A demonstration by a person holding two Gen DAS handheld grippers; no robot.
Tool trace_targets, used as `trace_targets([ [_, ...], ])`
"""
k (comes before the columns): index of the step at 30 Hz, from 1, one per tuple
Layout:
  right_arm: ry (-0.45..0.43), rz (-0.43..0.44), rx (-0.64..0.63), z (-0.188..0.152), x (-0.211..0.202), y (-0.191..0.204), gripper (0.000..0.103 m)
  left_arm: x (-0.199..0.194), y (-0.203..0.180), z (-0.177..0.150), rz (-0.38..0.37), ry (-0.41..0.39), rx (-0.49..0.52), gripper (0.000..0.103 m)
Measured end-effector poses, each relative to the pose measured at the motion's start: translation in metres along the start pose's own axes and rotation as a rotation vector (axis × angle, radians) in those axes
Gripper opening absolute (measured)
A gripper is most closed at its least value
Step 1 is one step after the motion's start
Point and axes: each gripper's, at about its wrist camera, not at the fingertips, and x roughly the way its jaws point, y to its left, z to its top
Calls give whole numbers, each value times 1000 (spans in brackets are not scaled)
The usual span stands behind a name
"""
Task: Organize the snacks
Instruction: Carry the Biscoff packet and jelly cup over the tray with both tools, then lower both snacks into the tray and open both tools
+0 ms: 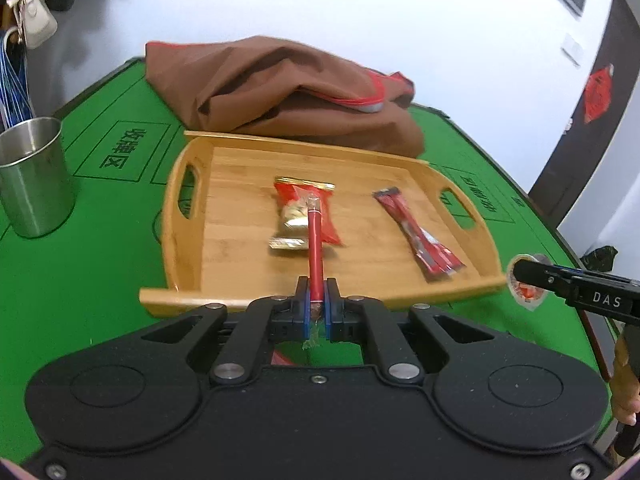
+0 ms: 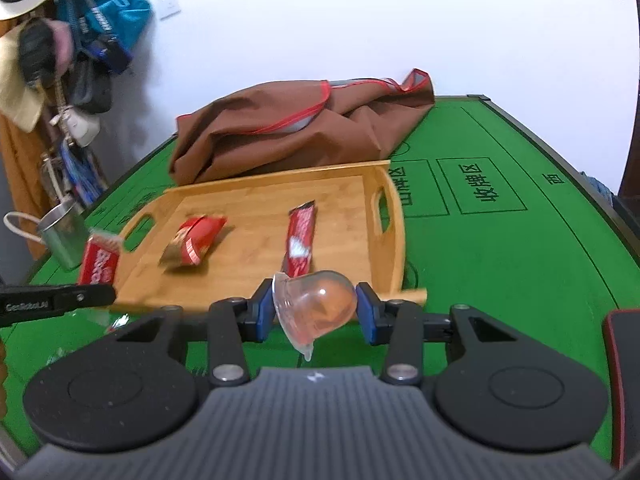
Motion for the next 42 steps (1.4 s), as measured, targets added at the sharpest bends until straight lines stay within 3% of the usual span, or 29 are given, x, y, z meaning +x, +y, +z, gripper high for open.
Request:
trace_targets([
  [9, 63, -81, -10, 42, 61, 2, 46, 52, 25, 40, 65, 68, -50, 7],
  [16, 151, -110, -19, 51, 104, 8, 46, 85, 35, 56, 114, 104, -49, 7],
  [29, 189, -133, -35, 56, 133, 14, 46, 109, 35, 62, 78, 132, -54, 7],
  [42, 205, -80, -40, 60, 139, 19, 46, 123, 30, 62, 36, 156, -61, 7],
])
